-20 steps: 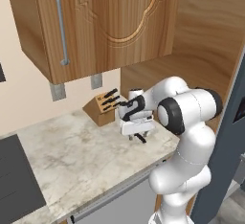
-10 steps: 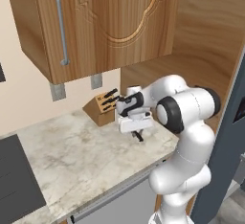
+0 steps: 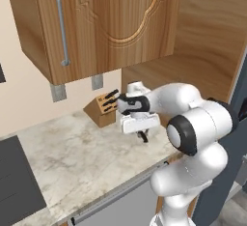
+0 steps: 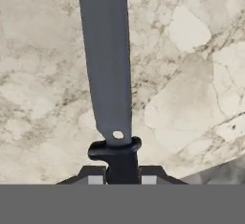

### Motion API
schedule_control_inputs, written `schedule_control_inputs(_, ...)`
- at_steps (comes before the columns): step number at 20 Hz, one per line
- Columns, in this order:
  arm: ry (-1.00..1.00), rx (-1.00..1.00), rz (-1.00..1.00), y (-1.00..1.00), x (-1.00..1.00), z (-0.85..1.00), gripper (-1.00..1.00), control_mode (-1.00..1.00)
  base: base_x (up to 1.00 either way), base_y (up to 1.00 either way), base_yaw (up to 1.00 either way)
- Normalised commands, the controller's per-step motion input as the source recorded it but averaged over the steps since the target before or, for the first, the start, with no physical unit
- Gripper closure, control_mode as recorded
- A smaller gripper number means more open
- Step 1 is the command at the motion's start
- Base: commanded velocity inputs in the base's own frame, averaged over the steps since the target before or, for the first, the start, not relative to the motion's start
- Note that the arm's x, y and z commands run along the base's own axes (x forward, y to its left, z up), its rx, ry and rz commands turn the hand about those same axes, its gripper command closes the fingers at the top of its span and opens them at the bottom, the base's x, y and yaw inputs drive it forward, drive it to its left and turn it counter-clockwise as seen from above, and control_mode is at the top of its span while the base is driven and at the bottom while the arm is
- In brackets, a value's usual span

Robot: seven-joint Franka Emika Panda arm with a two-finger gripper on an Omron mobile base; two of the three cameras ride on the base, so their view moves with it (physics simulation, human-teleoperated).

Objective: Retrieve the butter from the fridge and place it on a plate on the dining table. Then retrieve the butter knife by the fridge and place it near the plate.

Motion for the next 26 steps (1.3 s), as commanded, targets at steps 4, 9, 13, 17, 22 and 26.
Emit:
schedule_control_inputs(4, -0.04, 0.0, -0.07, -0.39, -1.0, 0.44, 1.0, -1.0, 0.0, 0.0, 0.0)
schedule_control_inputs(9, 0.0, 0.0, -0.03, -0.39, -0.77, 1.0, 1.0, -1.0, 0.0, 0.0, 0.0)
schedule_control_inputs(13, -0.04, 0.02, -0.06, -0.52, -0.96, 0.42, 1.0, -1.0, 0.0, 0.0, 0.0)
schedule_control_inputs(17, -0.13, 0.02, 0.0, -0.12, -0.78, 0.5, 1.0, -1.0, 0.0, 0.0, 0.0)
schedule_control_inputs(22, 0.0, 0.0, 0.0, 0.0, -0.34, 0.69, 1.0, -1.0, 0.0, 0.0, 0.0)
schedule_control_inputs(26, -0.02, 0.03, 0.0, 0.0, -0.27, 0.2, 1.0, -1.0, 0.0, 0.0, 0.0)
